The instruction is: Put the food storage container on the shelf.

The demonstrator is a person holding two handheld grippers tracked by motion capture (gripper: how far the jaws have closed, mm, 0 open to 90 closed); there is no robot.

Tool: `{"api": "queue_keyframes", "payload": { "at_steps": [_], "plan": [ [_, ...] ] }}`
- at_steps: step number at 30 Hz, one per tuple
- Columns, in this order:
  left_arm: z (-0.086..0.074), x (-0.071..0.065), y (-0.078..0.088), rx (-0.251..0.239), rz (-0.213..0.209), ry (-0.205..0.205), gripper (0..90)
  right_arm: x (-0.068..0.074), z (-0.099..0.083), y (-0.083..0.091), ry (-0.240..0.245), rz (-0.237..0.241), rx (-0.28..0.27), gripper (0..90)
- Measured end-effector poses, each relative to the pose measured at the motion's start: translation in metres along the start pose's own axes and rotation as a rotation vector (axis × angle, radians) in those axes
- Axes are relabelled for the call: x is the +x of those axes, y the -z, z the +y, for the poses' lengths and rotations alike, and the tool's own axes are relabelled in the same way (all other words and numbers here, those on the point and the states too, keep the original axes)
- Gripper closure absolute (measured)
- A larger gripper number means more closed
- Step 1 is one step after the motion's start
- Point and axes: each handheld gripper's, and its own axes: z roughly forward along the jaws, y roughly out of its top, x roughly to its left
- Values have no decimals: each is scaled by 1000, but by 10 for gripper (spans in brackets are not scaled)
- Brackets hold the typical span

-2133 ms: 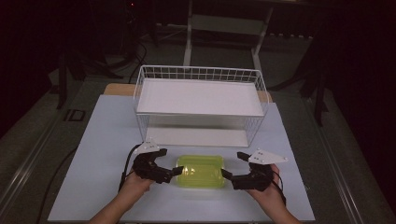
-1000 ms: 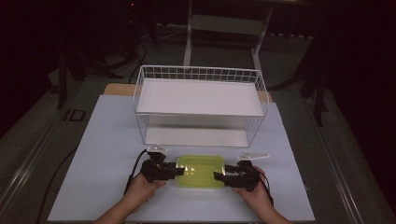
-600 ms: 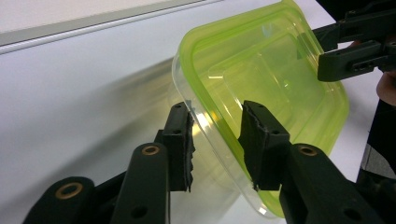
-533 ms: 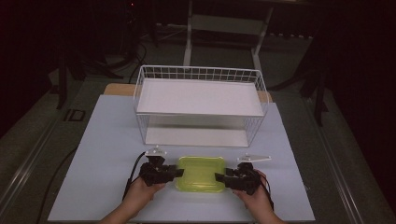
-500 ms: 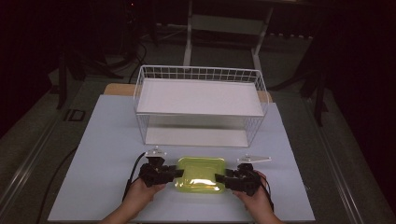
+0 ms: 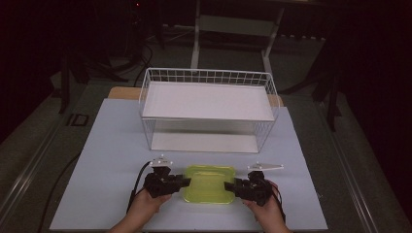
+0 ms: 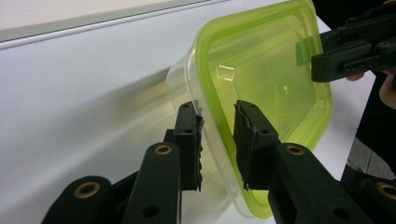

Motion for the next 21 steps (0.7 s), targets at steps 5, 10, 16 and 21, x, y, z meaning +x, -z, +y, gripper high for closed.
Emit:
{"api": "queue_keyframes", "payload": {
  "at_steps": [5, 10, 16, 21],
  "plan": [
    [0, -4, 3, 1, 12, 10, 748, 0, 0, 2, -25, -19, 0, 720],
    [1, -6, 6, -20, 13, 27, 786, -1, 1, 5, -36, -17, -8, 752],
    [4, -8, 12, -45, 28, 18, 805, -2, 3, 5, -47, -2, -13, 756],
    [11, -9, 18, -79, 40, 6, 805, 2, 13, 10, -21, -5, -46, 764]
  ]
}}
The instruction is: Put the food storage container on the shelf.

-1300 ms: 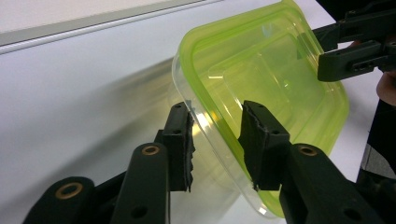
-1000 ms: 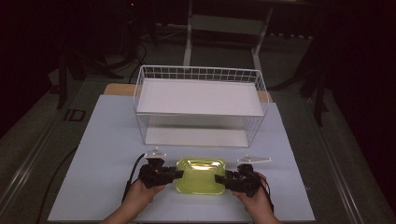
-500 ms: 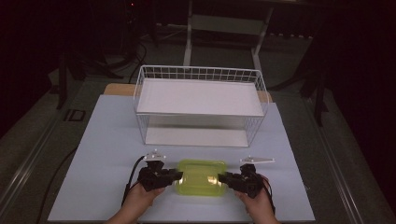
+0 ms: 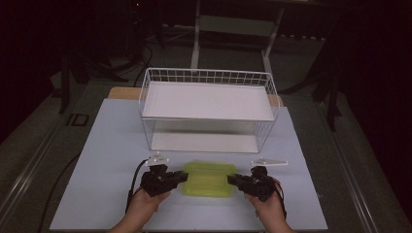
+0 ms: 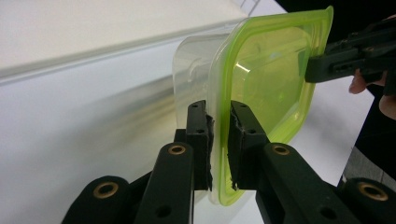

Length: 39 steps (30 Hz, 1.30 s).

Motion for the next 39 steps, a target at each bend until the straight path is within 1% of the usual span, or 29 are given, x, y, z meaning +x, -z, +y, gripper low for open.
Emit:
{"api": "queue_keyframes", "payload": {
  "at_steps": [2, 3, 4, 5, 7, 9, 10, 11, 12, 13, 15, 17, 21, 23, 24, 26, 27, 28, 31, 33, 36, 39],
  "plan": [
    [4, 1, 2, -11, 10, -2, 804, 3, 7, 5, 19, -5, -31, 773],
    [6, 1, 2, -16, 10, 0, 803, 6, 13, 7, 35, -11, -48, 779],
    [10, 3, 3, -29, 8, 10, 803, 7, 16, 9, 40, -11, -59, 786],
    [12, 4, 4, -37, 6, 9, 802, 9, 23, 12, 52, -11, -81, 791],
    [17, 6, 6, -61, 0, 11, 802, 11, 31, 15, 58, -12, -102, 791],
    [23, 7, 8, -85, 4, 7, 802, 12, 40, 16, 79, -23, -122, 792],
    [28, 8, 9, -99, 8, 10, 803, 12, 42, 16, 79, -24, -128, 793],
    [28, 8, 9, -99, 8, 10, 802, 12, 42, 16, 79, -24, -128, 793],
    [34, 10, 9, -111, 21, 4, 802, 12, 48, 15, 85, -27, -133, 794],
    [37, 11, 9, -114, 27, 6, 803, 9, 54, 12, 78, -23, -142, 794],
    [41, 15, 7, -115, 30, 8, 803, 5, 59, 8, 76, -26, -147, 795],
    [45, 20, 2, -112, 39, 11, 802, 0, 62, 3, 63, -24, -149, 796],
    [50, 30, -7, -108, 51, 11, 802, -8, 66, -9, 53, -41, -144, 796],
    [51, 35, -13, -107, 54, 26, 803, -11, 67, -14, 45, -51, -143, 794],
    [52, 37, -15, -107, 57, 28, 803, -15, 68, -18, 32, -53, -140, 793],
    [53, 42, -21, -102, 63, 29, 802, -19, 69, -23, 21, -65, -139, 791],
    [53, 43, -23, -104, 63, 32, 802, -22, 69, -26, 7, -63, -134, 790],
    [53, 45, -26, -101, 64, 39, 802, -24, 69, -28, 0, -64, -134, 789],
    [52, 49, -34, -95, 73, 38, 802, -31, 67, -35, -13, -74, -132, 787],
    [53, 51, -39, -95, 79, 38, 802, -34, 67, -38, -18, -83, -135, 786],
    [56, 56, -44, -93, 84, 50, 801, -37, 69, -42, -15, -93, -140, 787],
    [58, 59, -50, -86, 92, 56, 800, -41, 71, -46, -26, -109, -139, 783]
  ]
}}
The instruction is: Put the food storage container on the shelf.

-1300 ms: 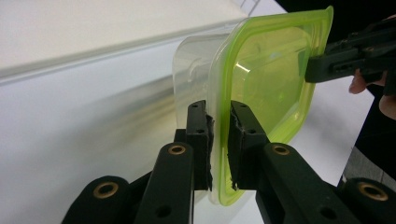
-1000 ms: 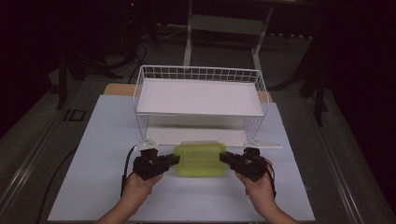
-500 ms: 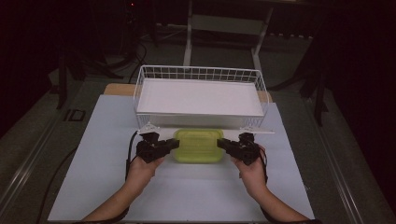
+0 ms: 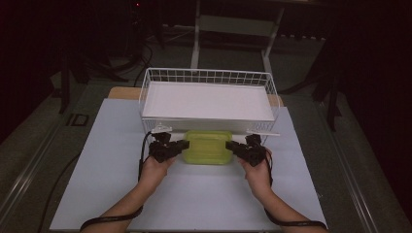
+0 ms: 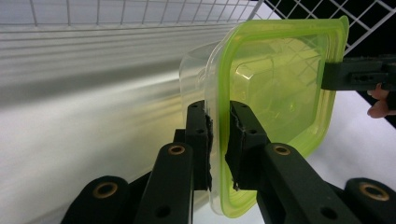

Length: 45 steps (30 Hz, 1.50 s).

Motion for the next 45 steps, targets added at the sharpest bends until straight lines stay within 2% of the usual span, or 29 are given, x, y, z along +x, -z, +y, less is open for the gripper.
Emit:
{"api": "queue_keyframes", "payload": {
  "at_steps": [6, 7, 10, 15, 16, 18, 19, 21, 24, 28, 30, 32, 36, 39, 42, 43, 45],
  "plan": [
    [0, 5, -10, 8, 8, 8, 799, -6, 0, -9, 4, -20, -4, 780],
    [0, 6, -11, 1, -1, 14, 799, -7, 0, -10, 6, -20, -5, 779],
    [2, 7, -13, -3, -3, 14, 797, -13, 1, -14, -30, -10, -9, 775],
    [3, 7, -15, -16, 4, 24, 782, -13, 3, -17, -15, -21, -24, 753],
    [3, 7, -16, -23, 12, 10, 774, -13, 3, -17, -8, -24, -28, 741],
    [2, 7, -17, -34, 24, -3, 754, -12, 4, -20, 1, -39, -33, 718],
    [2, 7, -19, -42, 40, -28, 743, -11, 4, -21, 2, -45, -31, 708],
    [1, 8, -21, -48, 47, -35, 717, -11, 4, -23, 4, -65, -31, 690],
    [-2, 9, -25, -66, 60, -66, 677, -13, 4, -27, 46, -92, -44, 666],
    [-1, 12, -29, -75, 49, -51, 635, -13, 5, -32, 50, -120, -44, 643],
    [-1, 14, -31, -84, 64, -63, 622, -12, 6, -33, 26, -118, -35, 630],
    [0, 17, -33, -85, 58, -56, 600, -13, 7, -36, 60, -148, -40, 620],
    [0, 22, -35, -91, 33, -21, 599, -13, 7, -39, 65, -171, -48, 591],
    [0, 23, -36, -91, 27, -21, 596, -13, 7, -41, 88, -197, -59, 549],
    [1, 23, -37, -88, 43, -13, 590, -12, 7, -42, 95, -211, -63, 539],
    [1, 22, -37, -85, 77, -44, 508, -12, 7, -42, 97, -213, -62, 529],
    [2, 23, -38, -83, 84, -60, 475, -12, 6, -43, 111, -225, -64, 519]
  ]
}}
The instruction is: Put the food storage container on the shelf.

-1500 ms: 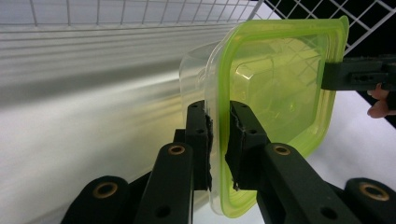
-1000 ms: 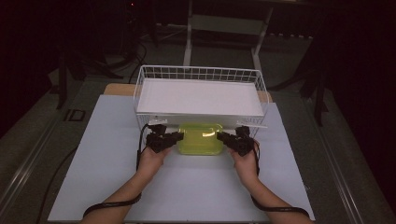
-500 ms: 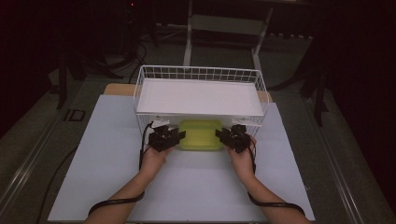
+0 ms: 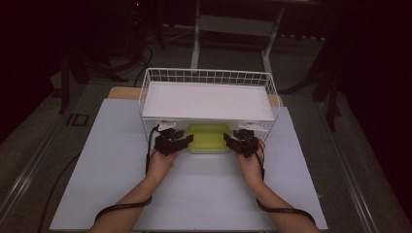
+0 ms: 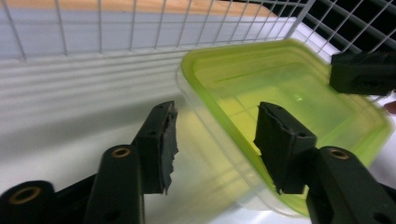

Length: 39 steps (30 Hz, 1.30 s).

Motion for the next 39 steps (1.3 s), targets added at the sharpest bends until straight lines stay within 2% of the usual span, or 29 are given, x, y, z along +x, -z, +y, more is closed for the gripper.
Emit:
{"api": "queue_keyframes", "payload": {
  "at_steps": [2, 5, 11, 12, 15, 16, 18, 20, 22, 23, 24, 26, 28, 29, 30, 32, 34, 36, 37, 39],
  "plan": [
    [0, -1, 0, -4, 13, -20, 461, 0, 0, 0, -6, -4, 1, 506],
    [1, -5, 1, -4, 17, -23, 456, 2, 1, 1, 6, -13, -2, 486],
    [4, -9, 8, -11, 7, -25, 454, 4, -1, 8, 40, -1, -18, 475],
    [4, -12, 12, -14, -5, -32, 454, 7, -3, 14, 59, 2, -31, 474],
    [4, -14, 17, -11, -10, -53, 454, 9, -5, 18, 61, 10, -34, 472],
    [3, -18, 22, -20, -17, -31, 453, 13, -5, 25, 81, 18, -36, 466],
    [4, -19, 26, -26, -21, -38, 454, 16, -4, 32, 95, 28, -49, 466],
    [3, -24, 36, -28, -44, -56, 451, 16, -4, 37, 88, 43, -54, 467],
    [2, -25, 39, -28, -50, -61, 446, 17, -4, 41, 74, 59, -51, 467],
    [1, -28, 47, -33, -68, -66, 426, 18, -5, 45, 63, 80, -49, 468],
    [1, -28, 47, -33, -68, -66, 410, 18, -5, 45, 63, 80, -49, 468],
    [0, -31, 54, -34, -99, -57, 406, 22, -7, 49, 78, 91, -37, 472],
    [-1, -35, 65, -29, -142, -55, 350, 27, -11, 54, 78, 109, -31, 494],
    [-1, -35, 65, -29, -142, -55, 297, 27, -11, 54, 78, 109, -31, 494],
    [-3, -38, 72, -35, -176, -54, 243, 31, -13, 56, 77, 124, -20, 505],
    [-4, -39, 74, -38, -184, -49, 221, 32, -14, 57, 74, 133, -14, 529],
    [-6, -42, 78, -40, -197, -48, 131, 38, -18, 57, 97, 150, 4, 553],
    [-8, -45, 83, -45, -186, -81, 121, 40, -20, 57, 104, 151, 8, 570],
    [-11, -48, 85, -50, -189, -101, 30, 43, -22, 55, 112, 160, 22, 586],
    [-14, -49, 88, -45, -187, -107, 9, 44, -23, 55, 119, 157, 26, 604]
  ]
}}
